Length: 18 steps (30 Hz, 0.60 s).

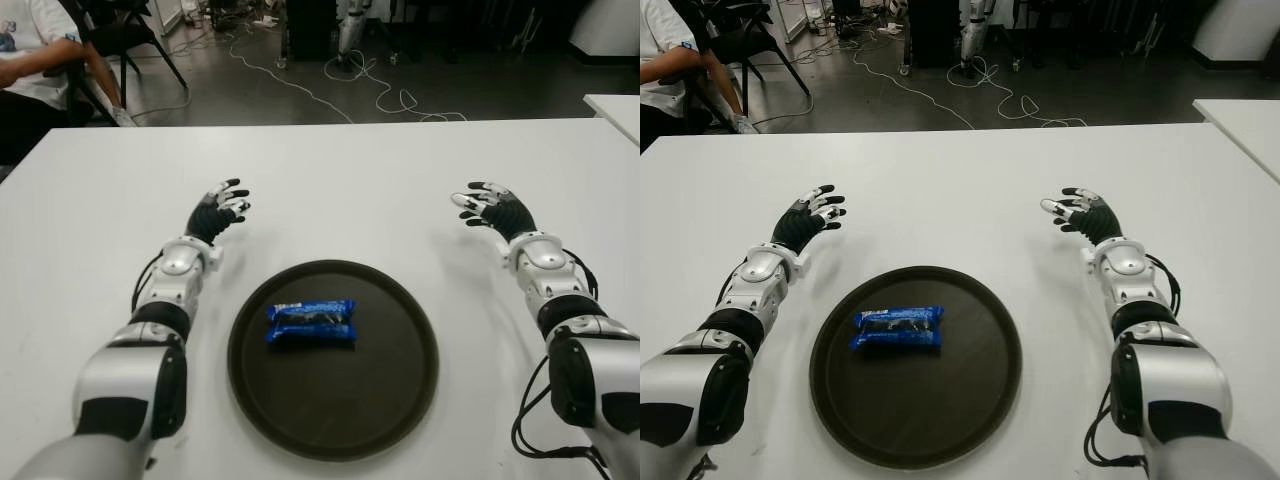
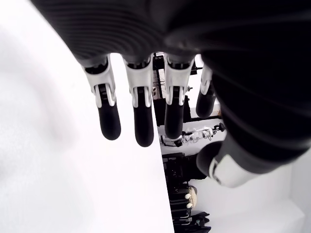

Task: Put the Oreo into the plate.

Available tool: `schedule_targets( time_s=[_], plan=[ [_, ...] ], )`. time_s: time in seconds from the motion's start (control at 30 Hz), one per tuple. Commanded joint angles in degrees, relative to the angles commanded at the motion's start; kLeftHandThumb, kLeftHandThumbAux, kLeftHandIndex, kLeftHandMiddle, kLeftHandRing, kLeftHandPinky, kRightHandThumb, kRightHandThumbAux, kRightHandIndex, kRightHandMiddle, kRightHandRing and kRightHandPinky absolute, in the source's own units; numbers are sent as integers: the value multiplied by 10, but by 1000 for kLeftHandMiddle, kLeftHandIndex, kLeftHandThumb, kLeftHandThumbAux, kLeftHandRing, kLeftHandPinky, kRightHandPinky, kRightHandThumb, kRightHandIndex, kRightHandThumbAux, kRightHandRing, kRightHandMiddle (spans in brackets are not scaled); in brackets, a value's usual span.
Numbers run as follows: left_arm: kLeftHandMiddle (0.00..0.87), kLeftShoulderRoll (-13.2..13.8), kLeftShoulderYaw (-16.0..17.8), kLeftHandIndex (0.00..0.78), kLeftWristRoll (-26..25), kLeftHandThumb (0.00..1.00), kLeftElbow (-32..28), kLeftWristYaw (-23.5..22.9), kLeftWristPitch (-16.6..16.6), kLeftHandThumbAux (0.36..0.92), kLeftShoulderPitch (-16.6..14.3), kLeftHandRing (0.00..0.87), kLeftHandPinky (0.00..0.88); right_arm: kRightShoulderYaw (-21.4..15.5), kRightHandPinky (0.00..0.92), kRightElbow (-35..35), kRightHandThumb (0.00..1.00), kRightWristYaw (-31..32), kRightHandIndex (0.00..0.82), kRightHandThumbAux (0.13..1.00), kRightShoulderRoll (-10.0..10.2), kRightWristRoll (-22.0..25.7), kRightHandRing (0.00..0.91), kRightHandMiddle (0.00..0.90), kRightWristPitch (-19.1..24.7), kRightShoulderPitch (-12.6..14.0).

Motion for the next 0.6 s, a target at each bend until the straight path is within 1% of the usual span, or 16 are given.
schedule_targets(
  time_s=[0.2, 0.33, 0.5, 0.6],
  plan=[
    [207, 0, 1, 125, -1, 58, 1, -2, 0, 679, 0, 215, 231, 0, 458, 0, 68, -1, 227, 638, 2, 1, 437, 390, 1, 0],
    [205, 0, 1, 125, -1, 54, 1, -4, 0, 683, -1, 210, 227, -3, 472, 0, 68, -1, 230, 624, 4, 4, 439, 390, 4, -1],
    [205, 0, -1, 126, 1, 55, 1, -4, -1, 681, -1, 217, 243, -9, 474, 1, 59, 4, 227, 605, 6, 10, 432, 375, 5, -1],
    [209, 1, -1, 128, 1, 58, 1, -3, 2, 684, -1, 220, 245, -20, 476, 1, 49, 16, 226, 591, 7, 21, 435, 375, 7, -2]
  ],
)
